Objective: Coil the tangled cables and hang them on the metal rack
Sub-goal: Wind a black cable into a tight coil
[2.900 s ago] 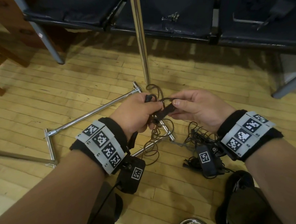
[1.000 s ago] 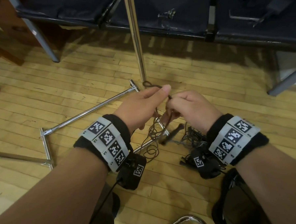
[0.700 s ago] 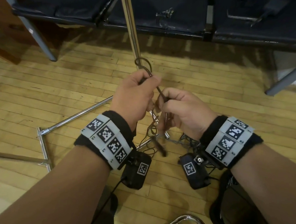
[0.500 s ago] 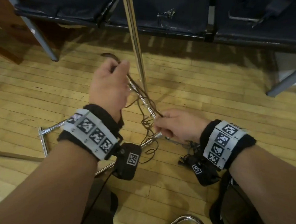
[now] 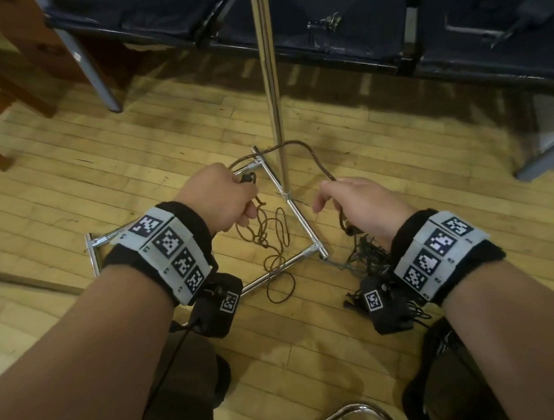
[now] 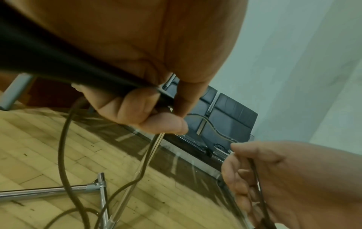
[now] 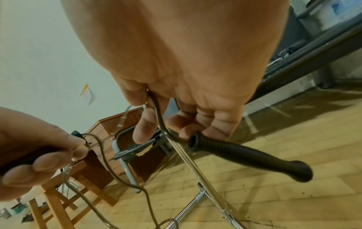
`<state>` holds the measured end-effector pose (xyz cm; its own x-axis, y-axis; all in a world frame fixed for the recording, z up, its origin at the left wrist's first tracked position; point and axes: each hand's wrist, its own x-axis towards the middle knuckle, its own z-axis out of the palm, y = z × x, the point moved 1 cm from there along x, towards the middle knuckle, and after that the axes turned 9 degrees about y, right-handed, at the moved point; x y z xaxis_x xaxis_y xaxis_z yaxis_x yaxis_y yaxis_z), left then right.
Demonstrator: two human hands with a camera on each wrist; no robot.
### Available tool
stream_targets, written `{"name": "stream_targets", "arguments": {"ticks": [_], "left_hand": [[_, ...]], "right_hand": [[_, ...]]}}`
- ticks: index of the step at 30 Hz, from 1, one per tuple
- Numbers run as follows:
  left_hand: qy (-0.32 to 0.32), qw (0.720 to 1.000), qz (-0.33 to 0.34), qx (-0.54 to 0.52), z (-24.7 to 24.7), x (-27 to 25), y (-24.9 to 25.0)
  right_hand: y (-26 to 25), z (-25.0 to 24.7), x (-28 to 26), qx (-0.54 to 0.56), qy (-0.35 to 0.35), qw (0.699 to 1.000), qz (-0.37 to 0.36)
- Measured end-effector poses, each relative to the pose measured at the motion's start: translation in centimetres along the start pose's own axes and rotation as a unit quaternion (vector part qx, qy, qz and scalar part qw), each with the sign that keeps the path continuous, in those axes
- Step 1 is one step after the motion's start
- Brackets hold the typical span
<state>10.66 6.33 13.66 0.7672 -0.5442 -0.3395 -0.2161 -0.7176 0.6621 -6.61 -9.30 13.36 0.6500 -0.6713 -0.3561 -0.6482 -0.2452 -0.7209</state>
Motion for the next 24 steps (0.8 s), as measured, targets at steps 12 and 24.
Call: {"name": "stream_targets", "arguments": {"ticks": [12,24], "left_hand": [[-0.147,0.963,0.059,-0.219,2.6,-1.8,1.5],[-0.063,0.972,0.100,-0.203,4.7,-1.6,2.0]], "right_hand": [[-1.9,0.7,-1.1,0.437,-0.038,0.890,0.124],[-2.2,0.1,-0.9,0.585,-0.053,0.802,0.111]]}}
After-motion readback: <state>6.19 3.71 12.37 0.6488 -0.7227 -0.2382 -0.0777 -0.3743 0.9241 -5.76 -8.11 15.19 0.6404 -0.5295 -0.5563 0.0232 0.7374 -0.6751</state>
